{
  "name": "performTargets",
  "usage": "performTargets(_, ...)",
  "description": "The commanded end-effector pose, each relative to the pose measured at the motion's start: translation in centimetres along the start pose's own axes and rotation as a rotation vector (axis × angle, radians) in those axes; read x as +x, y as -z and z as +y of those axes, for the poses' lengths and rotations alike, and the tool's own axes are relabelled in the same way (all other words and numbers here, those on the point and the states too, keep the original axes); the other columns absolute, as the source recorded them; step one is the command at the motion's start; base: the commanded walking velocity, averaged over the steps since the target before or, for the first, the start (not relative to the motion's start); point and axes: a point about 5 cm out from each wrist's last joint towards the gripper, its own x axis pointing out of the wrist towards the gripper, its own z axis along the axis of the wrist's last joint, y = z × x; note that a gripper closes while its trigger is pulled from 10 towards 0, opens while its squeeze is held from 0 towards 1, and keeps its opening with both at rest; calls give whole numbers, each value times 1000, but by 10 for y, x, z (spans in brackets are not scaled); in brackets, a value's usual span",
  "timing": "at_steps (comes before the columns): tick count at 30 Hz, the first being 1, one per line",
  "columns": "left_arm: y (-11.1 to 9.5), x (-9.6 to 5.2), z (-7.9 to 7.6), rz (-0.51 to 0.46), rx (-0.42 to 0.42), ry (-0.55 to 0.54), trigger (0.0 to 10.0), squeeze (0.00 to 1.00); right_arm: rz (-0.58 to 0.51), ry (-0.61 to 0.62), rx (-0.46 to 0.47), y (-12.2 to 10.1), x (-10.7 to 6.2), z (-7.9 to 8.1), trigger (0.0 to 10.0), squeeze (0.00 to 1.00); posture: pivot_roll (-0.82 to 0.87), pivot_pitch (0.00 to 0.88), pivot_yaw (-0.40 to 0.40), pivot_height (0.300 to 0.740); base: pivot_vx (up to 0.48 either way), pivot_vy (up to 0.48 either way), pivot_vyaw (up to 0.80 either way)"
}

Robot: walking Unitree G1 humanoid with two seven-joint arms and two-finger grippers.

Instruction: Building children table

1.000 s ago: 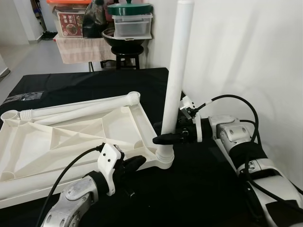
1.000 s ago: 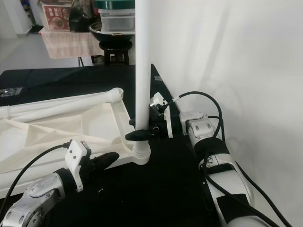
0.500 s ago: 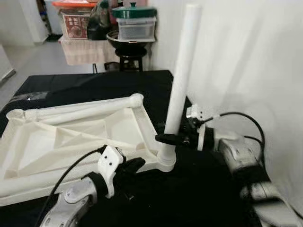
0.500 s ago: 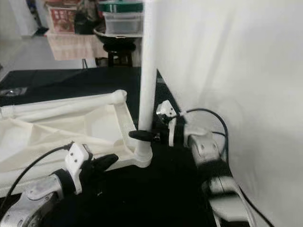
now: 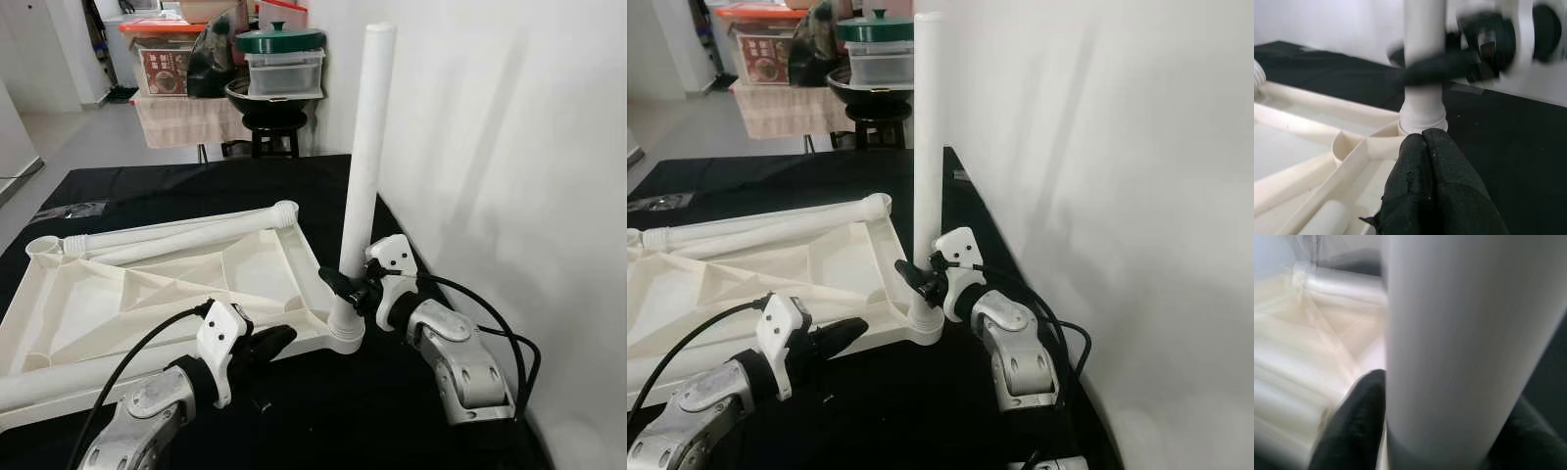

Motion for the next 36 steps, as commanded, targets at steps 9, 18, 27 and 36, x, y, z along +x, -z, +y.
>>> performTargets(9, 2, 2, 2, -10, -32, 16, 9529, 0, -151, -562, -71, -42, -12, 0, 10000, 0, -73, 0, -32, 740, 0, 0, 0)
performTargets(18, 2, 5, 0, -15, -43, 25, 9725, 0, -91, -662, -75, -54, 4, -30, 1216, 0, -64, 0, -30, 740, 0, 0, 0)
performTargets(27, 2, 8, 0, -20, -46, 32, 10000, 0, -149, -750, -46, -67, 3, -31, 0, 0, -71, 0, -40, 740, 0, 0, 0)
performTargets(36, 0, 5, 4, -29, -52, 33, 9961, 0, -110, -110, 50, -21, 10, -12, 0, 0, -118, 0, -11, 740, 0, 0, 0)
